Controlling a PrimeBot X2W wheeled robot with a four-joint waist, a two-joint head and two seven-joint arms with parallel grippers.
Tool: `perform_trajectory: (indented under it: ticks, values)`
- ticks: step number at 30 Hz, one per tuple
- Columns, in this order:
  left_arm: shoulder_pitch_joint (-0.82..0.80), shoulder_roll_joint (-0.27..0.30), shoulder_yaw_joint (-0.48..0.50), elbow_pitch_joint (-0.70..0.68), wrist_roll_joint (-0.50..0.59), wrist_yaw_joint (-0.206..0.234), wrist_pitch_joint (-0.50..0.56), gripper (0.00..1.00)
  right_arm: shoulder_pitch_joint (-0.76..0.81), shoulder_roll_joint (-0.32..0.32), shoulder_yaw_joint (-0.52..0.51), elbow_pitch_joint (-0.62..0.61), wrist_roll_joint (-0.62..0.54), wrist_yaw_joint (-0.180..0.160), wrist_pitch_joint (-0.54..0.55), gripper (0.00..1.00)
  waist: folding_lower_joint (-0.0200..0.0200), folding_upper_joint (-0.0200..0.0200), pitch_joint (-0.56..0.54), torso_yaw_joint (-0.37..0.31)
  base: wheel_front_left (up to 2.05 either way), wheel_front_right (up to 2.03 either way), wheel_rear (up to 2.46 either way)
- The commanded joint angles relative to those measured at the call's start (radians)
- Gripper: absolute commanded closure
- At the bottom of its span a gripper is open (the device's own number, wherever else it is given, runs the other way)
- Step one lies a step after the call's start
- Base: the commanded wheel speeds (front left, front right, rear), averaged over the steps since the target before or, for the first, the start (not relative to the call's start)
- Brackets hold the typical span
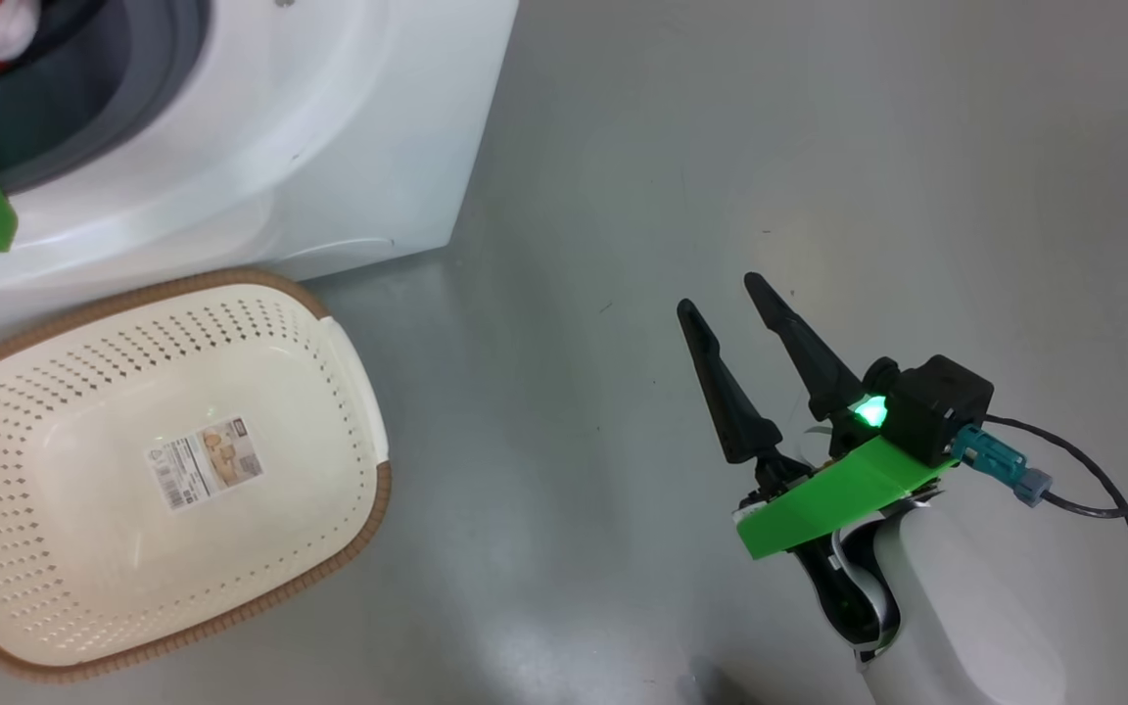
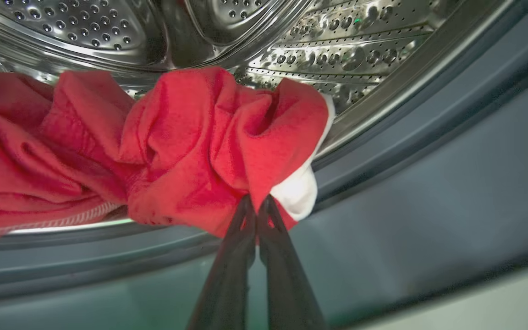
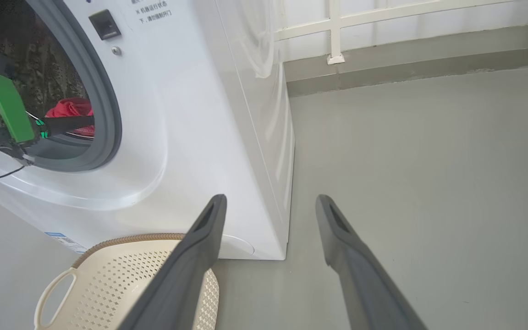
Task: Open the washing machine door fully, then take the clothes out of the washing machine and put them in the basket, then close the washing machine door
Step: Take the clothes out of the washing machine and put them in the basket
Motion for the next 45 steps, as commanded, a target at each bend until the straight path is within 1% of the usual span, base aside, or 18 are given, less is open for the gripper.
perform_trajectory:
  ticks: [1,12,16,20,25,31,40,45]
  values:
    - [-0.015,0.04,0.012,-0.024,-0.022,0.005,-0.028,1.0,0.006,0.007,0.012,-0.021,0.01,0.002,-0.012,0.0,0.0,-0.0001,-0.009,0.008,0.0,0.0,0.0]
    - [0.043,0.011,-0.001,-0.079,-0.111,0.005,-0.2,1.0,0.019,0.007,-0.032,-0.009,-0.027,0.002,-0.012,0.0,0.0,-0.0001,-0.066,0.062,0.0,0.0,0.0]
    - [0.076,0.004,0.002,-0.1,-0.123,0.005,-0.224,1.0,0.025,0.007,-0.046,-0.001,-0.041,0.002,-0.012,0.0,0.0,-0.0001,-0.094,0.081,0.0,0.0,0.0]
    - [0.099,0.002,0.031,-0.127,-0.123,0.005,-0.228,1.0,0.031,0.007,-0.055,0.004,-0.048,0.002,-0.012,0.0,0.0,-0.0001,-0.114,0.094,0.0,0.0,0.0]
    - [0.163,0.005,0.151,-0.205,-0.055,0.005,-0.229,1.0,0.049,-0.003,-0.07,0.003,-0.054,0.002,-0.012,0.0,0.0,-0.0001,-0.14,0.118,0.0,0.0,0.0]
    - [0.265,-0.009,0.295,-0.305,0.049,0.005,-0.229,1.0,0.063,-0.017,-0.085,-0.001,-0.055,0.002,-0.012,0.0,0.0,-0.0001,-0.163,0.142,0.0,0.0,0.0]
    - [0.404,-0.047,0.47,-0.457,0.164,0.005,-0.229,1.0,0.08,-0.03,-0.106,-0.001,-0.056,0.002,-0.012,0.0,0.0,-0.0001,-0.195,0.172,0.0,0.0,0.0]
    - [0.472,-0.067,0.539,-0.539,0.223,0.005,-0.229,1.0,0.094,-0.04,-0.119,-0.004,-0.053,0.002,-0.012,0.0,0.0,-0.0001,-0.212,0.187,0.0,0.0,0.0]
